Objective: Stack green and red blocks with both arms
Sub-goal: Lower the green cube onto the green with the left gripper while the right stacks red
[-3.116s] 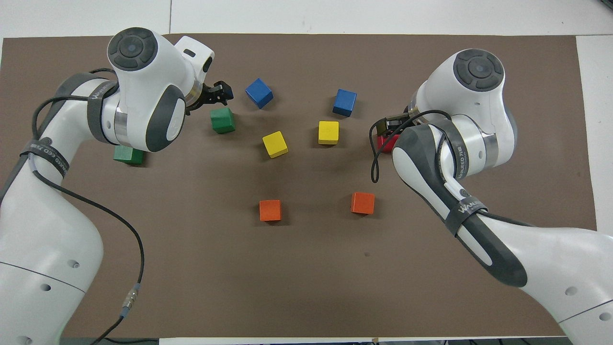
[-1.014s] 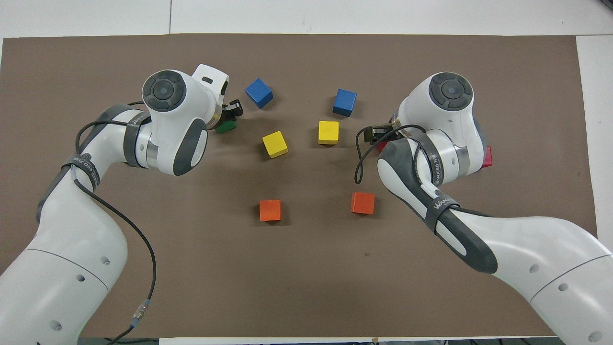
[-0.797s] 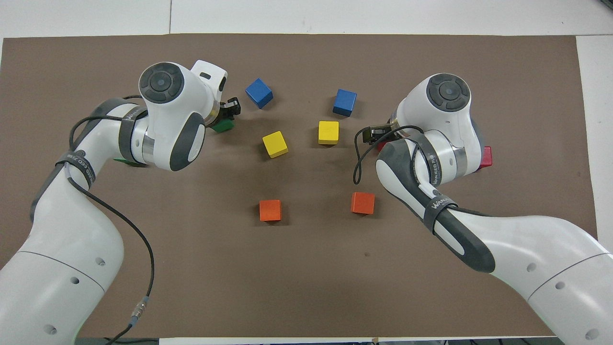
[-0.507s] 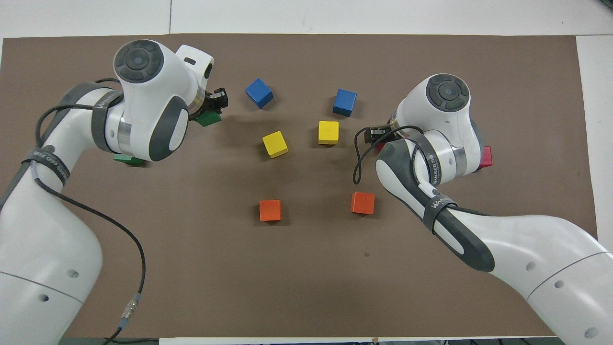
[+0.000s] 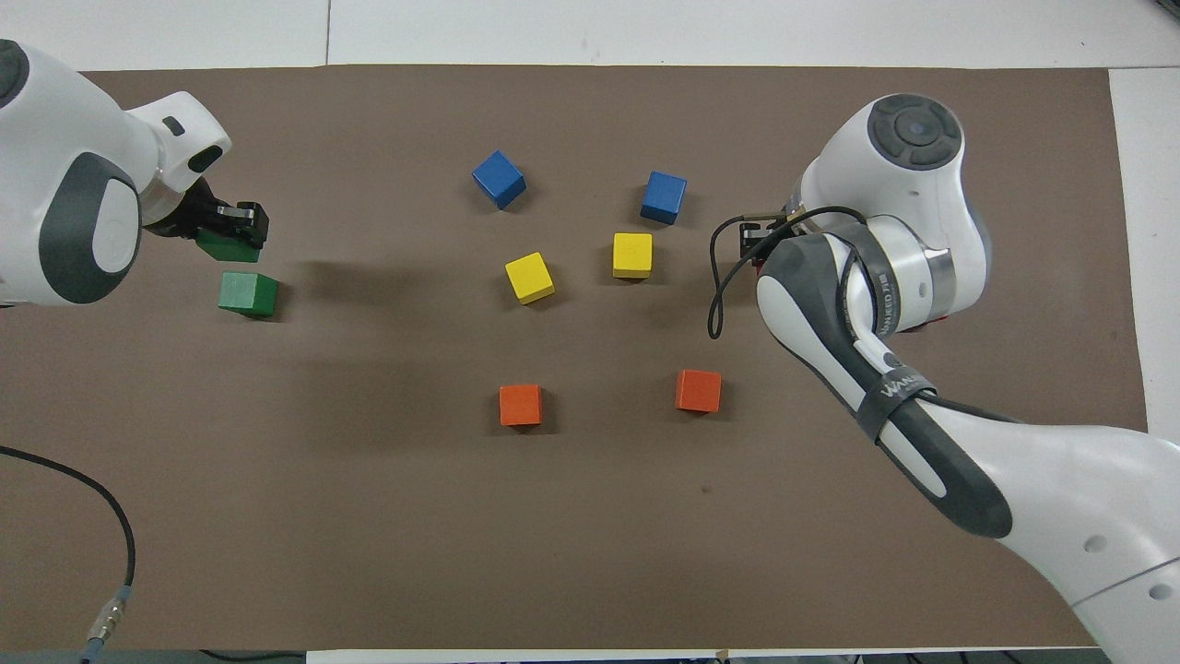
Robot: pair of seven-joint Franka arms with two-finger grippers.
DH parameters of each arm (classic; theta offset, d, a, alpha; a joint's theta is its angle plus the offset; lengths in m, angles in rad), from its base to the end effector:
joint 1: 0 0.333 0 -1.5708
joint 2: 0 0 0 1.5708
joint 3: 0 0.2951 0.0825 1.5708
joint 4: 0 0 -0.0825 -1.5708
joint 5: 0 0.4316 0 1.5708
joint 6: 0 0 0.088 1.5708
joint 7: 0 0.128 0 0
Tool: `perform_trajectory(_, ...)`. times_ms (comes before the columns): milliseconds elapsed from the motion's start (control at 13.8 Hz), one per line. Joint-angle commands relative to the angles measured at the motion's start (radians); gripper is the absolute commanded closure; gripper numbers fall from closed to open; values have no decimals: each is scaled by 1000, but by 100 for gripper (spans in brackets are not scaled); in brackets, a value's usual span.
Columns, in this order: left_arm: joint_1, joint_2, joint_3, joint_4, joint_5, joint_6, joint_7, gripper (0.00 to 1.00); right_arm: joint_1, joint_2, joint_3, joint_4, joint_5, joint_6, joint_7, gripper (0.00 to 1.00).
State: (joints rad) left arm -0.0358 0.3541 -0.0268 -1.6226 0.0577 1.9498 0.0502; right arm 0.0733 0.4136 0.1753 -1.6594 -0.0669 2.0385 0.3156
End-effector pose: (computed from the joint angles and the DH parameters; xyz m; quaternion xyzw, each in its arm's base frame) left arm 0.6924 -0.0370 0.3564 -0.9974 0.0666 0.0132 0.0221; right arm 0.6777 0.1583 0.3075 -0.9996 0.0247 0.0148 0.0015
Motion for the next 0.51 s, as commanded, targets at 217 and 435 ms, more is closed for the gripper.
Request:
perform_trajectory(217,65,-75,-8,-166,8,118,50,100,-133,-179,10,-118,-21,-57,-151,100)
perform_trajectory(435,73,-81,-12,-189,1,127,51,100,-222,-266,10,-248,-21,8,-238,100)
